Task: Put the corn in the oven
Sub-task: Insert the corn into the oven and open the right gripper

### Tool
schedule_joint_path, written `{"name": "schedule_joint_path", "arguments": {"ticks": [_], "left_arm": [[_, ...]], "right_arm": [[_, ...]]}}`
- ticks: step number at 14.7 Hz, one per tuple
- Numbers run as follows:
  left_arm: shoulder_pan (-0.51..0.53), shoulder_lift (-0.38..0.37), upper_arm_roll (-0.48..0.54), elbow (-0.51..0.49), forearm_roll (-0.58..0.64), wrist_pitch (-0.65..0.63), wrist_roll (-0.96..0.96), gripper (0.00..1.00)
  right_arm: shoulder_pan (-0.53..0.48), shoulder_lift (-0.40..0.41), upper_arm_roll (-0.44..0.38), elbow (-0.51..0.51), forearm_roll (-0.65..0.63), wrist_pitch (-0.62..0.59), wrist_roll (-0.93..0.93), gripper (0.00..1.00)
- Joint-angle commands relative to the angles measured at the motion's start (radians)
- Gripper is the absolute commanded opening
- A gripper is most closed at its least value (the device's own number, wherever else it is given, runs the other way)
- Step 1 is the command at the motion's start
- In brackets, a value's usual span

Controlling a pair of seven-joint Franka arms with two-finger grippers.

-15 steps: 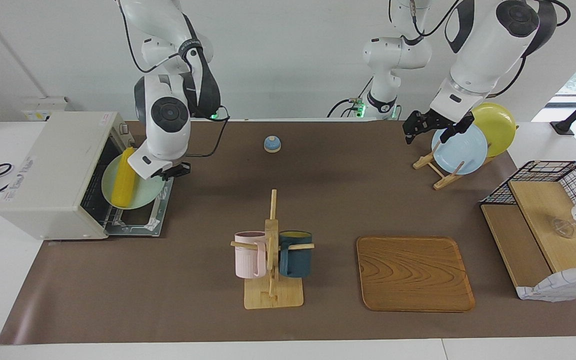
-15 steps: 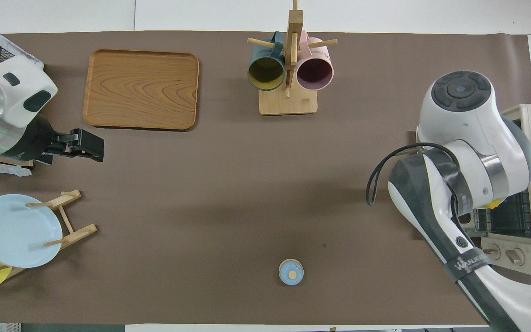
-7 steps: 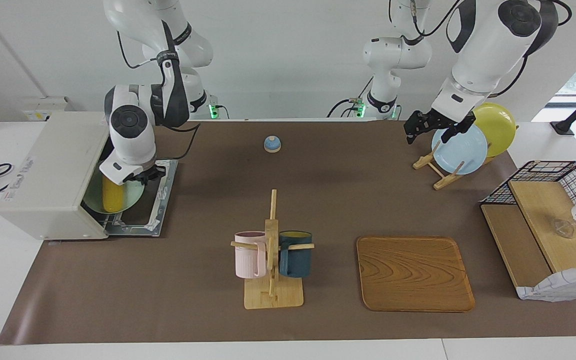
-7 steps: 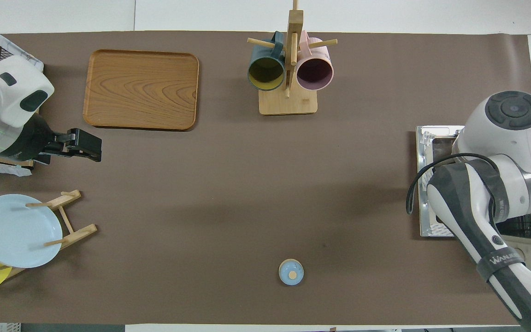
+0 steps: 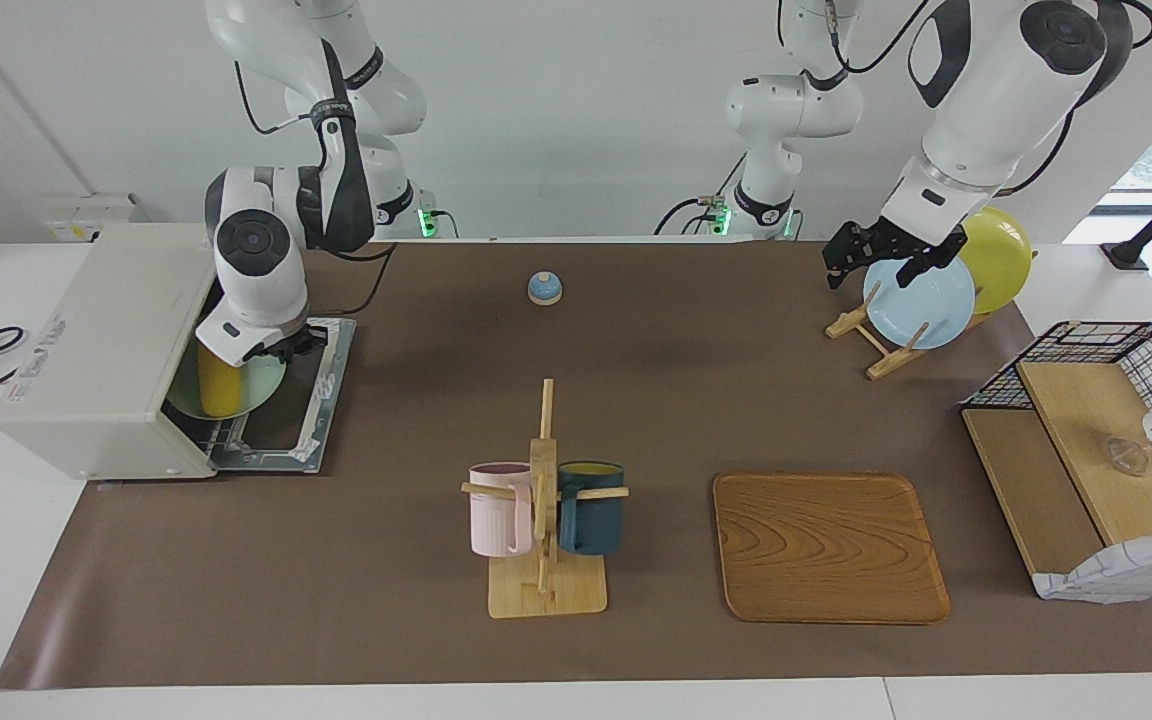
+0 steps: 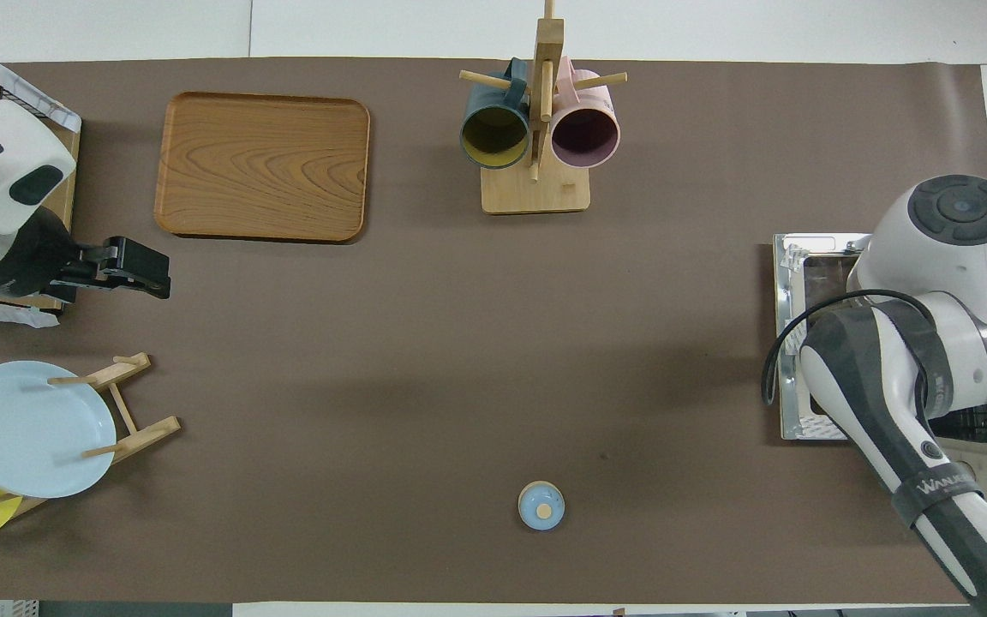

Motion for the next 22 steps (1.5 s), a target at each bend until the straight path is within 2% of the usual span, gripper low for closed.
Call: {"name": "schedule_joint_path", "arguments": {"ticks": [1, 14, 15, 16, 17, 19, 22], "left_arm": [[0.019, -0.02, -0.017, -0.017, 0.022, -0.006, 0.018, 1.0], [0.019, -0.027, -0.014, -0.017, 0.019, -0.003, 0.009, 1.0], [0.021, -0.027, -0.013, -0.017, 0.019, 0.001, 0.009, 1.0], [0.021, -0.029, -0.011, -0.017, 0.019, -0.002, 0.009, 1.0], [0.021, -0.029, -0.008, -0.017, 0.019, -0.002, 0.009, 1.0], [0.021, -0.029, -0.008, -0.017, 0.019, -0.002, 0.009, 1.0], [0.021, -0.029, -0.008, -0.017, 0.019, 0.0, 0.009, 1.0]], "right_arm": [[-0.07, -0.025, 0.011, -0.04, -0.003, 0.022, -0.085, 0.0], [-0.07, -0.027, 0.013, -0.066, 0.01, 0.093, -0.085, 0.0], [-0.071, -0.025, 0.013, -0.066, 0.018, 0.093, -0.088, 0.1], [-0.07, -0.025, 0.013, -0.065, 0.024, 0.091, -0.088, 0.25], [-0.062, -0.025, 0.013, -0.06, 0.032, 0.082, -0.087, 0.32], [-0.055, -0.021, 0.013, -0.034, 0.046, 0.042, -0.09, 0.42], [-0.02, -0.008, 0.023, 0.071, 0.056, -0.068, -0.09, 0.46]]}}
